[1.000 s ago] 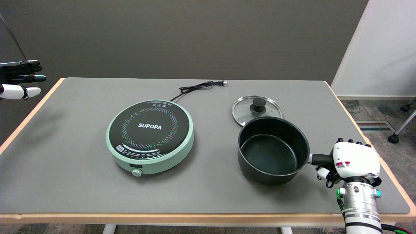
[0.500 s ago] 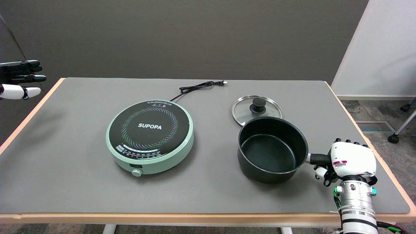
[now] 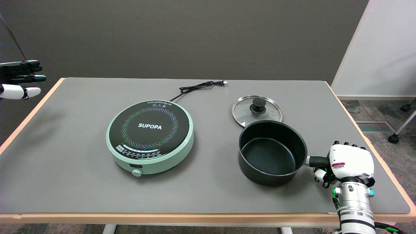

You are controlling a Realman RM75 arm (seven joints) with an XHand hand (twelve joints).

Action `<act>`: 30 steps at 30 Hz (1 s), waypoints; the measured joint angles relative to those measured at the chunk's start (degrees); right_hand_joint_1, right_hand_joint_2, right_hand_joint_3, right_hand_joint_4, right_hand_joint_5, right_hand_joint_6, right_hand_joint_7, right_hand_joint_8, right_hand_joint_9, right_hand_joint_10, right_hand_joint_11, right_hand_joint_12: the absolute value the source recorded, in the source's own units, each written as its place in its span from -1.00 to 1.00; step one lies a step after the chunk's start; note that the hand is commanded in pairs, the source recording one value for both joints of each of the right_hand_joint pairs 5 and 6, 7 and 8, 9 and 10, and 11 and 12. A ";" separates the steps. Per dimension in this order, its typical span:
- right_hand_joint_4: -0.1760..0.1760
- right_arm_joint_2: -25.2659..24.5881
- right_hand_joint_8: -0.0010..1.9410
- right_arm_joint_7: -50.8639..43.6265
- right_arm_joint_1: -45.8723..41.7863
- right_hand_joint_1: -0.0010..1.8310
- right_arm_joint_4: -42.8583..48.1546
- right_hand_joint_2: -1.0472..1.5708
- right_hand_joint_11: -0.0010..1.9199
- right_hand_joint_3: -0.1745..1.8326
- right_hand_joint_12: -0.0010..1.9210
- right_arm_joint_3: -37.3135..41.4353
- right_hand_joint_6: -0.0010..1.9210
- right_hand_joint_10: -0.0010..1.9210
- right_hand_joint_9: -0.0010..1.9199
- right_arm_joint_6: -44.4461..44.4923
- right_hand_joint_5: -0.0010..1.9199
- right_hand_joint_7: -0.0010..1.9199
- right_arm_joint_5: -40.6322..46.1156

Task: Place the soup pot onto the table.

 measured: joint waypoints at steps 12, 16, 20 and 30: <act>-0.53 0.91 0.44 -0.29 0.34 0.14 -0.71 0.48 0.46 0.01 0.46 -0.55 0.46 0.46 0.46 0.32 0.46 0.46 0.16; -0.35 1.13 0.32 -0.35 0.41 0.16 -0.84 0.42 0.33 0.29 0.33 -0.69 0.33 0.33 0.33 0.33 0.33 0.33 0.16; -0.38 1.28 0.30 -0.40 0.45 0.13 -0.93 0.45 0.31 0.46 0.31 -0.76 0.31 0.31 0.31 0.33 0.31 0.31 0.17; 0.14 1.51 0.08 -0.46 0.43 0.14 -1.02 -0.24 0.09 1.00 0.09 -1.16 0.09 0.09 0.09 0.33 0.09 0.09 0.18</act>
